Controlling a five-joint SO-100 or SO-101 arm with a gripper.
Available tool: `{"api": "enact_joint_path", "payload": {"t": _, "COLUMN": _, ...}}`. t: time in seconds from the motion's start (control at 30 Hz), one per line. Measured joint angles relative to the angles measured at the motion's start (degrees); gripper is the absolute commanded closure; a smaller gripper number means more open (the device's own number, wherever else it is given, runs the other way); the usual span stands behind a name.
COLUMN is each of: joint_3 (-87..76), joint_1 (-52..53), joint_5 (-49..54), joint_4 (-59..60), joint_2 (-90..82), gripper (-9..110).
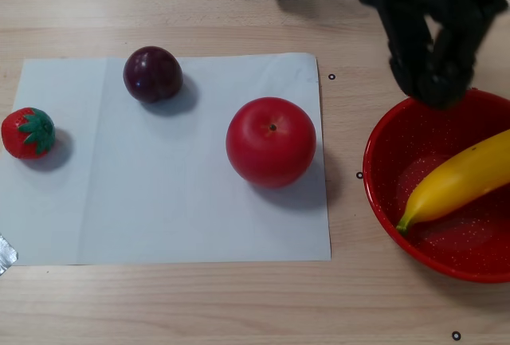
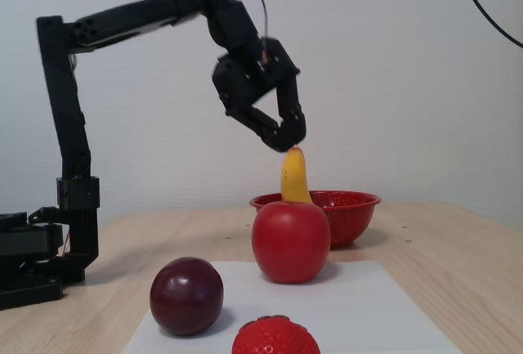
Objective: Grasp the banana and put it in the red bowl.
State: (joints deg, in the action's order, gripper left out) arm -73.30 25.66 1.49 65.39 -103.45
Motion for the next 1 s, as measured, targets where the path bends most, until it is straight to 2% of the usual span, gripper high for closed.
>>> {"api": "enact_joint_path", "payload": {"t": 0.23, "joint_3": -0.3, "joint_1": -4.7, "joint_5": 0.8, "joint_4": 2.9, "joint_2": -8.3, "gripper": 101}}
{"api": "enact_joint_path", "payload": {"t": 0.47, "joint_3": -11.8, "joint_1": -11.9, "joint_5": 0.8, "joint_4": 1.9, "joint_2": -22.1, "gripper": 101}}
{"api": "enact_joint_path", "payload": {"t": 1.0, "joint_3": -44.1, "joint_1": -21.3, "joint_5": 1.2, "joint_4": -12.9, "joint_2": -47.9, "gripper": 101}}
